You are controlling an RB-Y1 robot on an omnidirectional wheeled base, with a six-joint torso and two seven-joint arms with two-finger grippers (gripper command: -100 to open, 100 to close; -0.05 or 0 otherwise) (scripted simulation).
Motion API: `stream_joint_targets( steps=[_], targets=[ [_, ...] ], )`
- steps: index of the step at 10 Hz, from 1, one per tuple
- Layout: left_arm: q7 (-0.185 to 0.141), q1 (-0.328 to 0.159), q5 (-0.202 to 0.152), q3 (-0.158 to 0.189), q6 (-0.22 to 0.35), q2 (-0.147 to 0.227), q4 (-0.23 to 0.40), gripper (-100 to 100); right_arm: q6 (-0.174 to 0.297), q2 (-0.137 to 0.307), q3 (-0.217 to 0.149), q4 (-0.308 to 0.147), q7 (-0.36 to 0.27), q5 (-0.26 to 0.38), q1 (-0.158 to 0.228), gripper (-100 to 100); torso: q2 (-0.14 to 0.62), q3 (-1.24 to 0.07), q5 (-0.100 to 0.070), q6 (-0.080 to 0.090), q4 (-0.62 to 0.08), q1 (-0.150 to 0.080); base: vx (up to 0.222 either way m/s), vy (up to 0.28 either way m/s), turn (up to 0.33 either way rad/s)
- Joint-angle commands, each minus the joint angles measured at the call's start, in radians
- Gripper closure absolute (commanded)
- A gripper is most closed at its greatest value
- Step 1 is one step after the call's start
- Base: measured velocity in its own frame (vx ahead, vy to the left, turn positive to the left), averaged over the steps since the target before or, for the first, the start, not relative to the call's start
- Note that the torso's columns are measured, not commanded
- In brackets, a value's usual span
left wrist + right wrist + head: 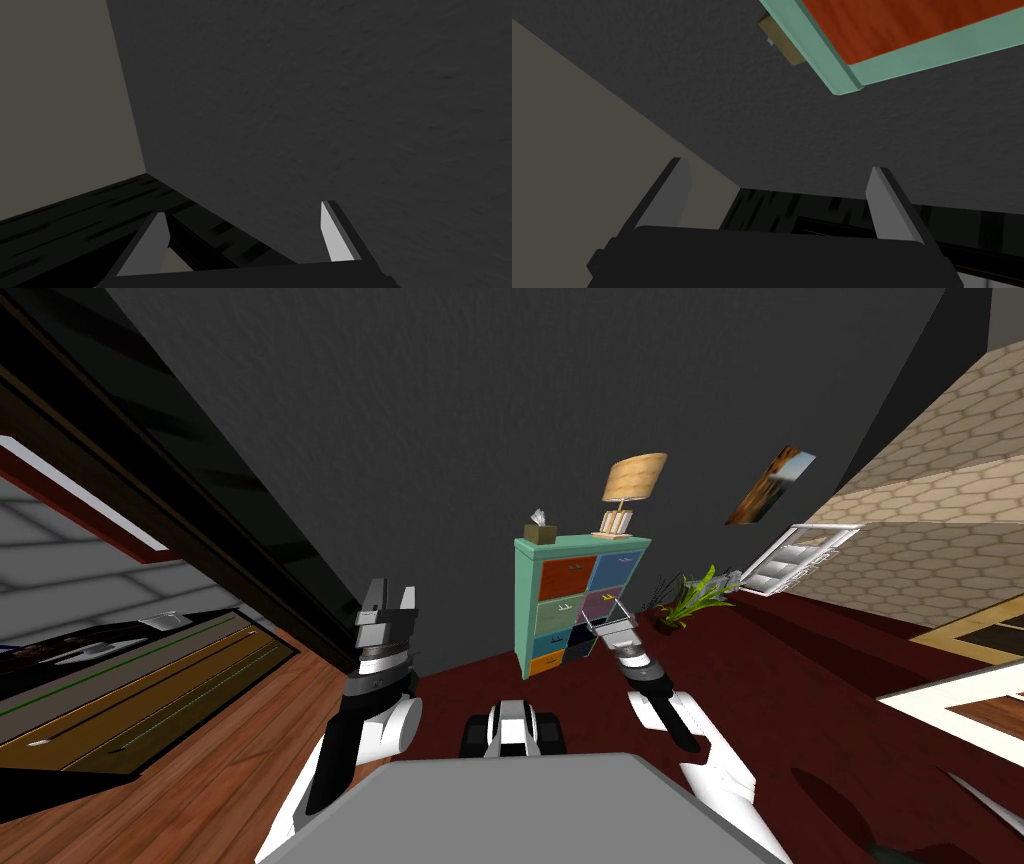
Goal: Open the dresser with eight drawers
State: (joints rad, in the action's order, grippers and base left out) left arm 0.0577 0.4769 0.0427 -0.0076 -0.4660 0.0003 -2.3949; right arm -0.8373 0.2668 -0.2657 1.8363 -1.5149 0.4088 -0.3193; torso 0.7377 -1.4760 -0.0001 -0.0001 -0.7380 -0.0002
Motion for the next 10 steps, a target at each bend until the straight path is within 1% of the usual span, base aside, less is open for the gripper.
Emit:
stream_joint_targets(
  steps=[1,3,4,5,6,7,8,9,10],
  targets=[
    [0.000,0.000,0.000,0.000,0.000,0.000,0.000,0,-0.017,-0.007,-0.025,-0.047,-0.079,0.039,-0.006,-100,0.000,0.000,0.000,0.000,0.000,0.001,0.075,0.013,0.035],
    [0.000,0.000,0.000,0.000,0.000,0.000,0.000,0,-0.017,-0.007,-0.025,-0.047,-0.126,0.039,-0.006,-100,0.000,0.000,0.000,0.000,0.000,0.000,0.055,0.001,0.006],
    [0.000,0.000,0.000,0.000,0.000,0.000,0.000,0,-0.025,-0.012,-0.041,-0.080,-0.160,0.066,-0.006,-100,0.002,0.001,0.000,0.000,0.000,0.000,0.061,-0.007,0.038],
    [0.000,0.000,0.000,0.000,0.000,0.000,0.000,0,-0.025,-0.012,-0.041,-0.080,-0.189,0.066,-0.006,-100,0.000,0.000,0.000,0.000,0.000,-0.001,0.063,-0.002,0.018],
    [0.000,0.000,0.000,0.000,0.000,0.000,0.000,0,-0.033,-0.019,-0.057,-0.114,-0.220,0.092,-0.007,-100,0.000,0.000,0.000,0.000,0.000,0.000,0.070,0.001,0.030],
    [0.000,0.000,0.000,0.000,0.000,0.000,0.000,0,-0.033,-0.019,-0.057,-0.114,-0.246,0.092,-0.007,-100,-0.001,0.000,0.000,0.000,0.000,0.000,0.076,0.015,0.015],
    [0.000,0.000,0.000,0.000,0.000,0.000,0.000,0,-0.033,-0.019,-0.057,-0.114,-0.258,0.092,-0.007,-100,0.000,-0.001,0.000,0.000,0.000,0.001,0.040,0.013,-0.005],
    [0.000,0.000,0.000,0.000,0.000,0.000,0.000,0,-0.040,-0.027,-0.072,-0.146,-0.295,0.118,-0.008,-100,0.002,0.001,0.000,0.000,0.000,0.001,0.058,0.007,0.033],
    [0.000,0.000,0.000,0.000,0.000,0.000,0.000,0,-0.040,-0.027,-0.072,-0.146,-0.321,0.118,-0.008,-100,0.001,0.000,0.000,0.000,0.000,0.000,0.053,0.007,0.017]
  ],
)
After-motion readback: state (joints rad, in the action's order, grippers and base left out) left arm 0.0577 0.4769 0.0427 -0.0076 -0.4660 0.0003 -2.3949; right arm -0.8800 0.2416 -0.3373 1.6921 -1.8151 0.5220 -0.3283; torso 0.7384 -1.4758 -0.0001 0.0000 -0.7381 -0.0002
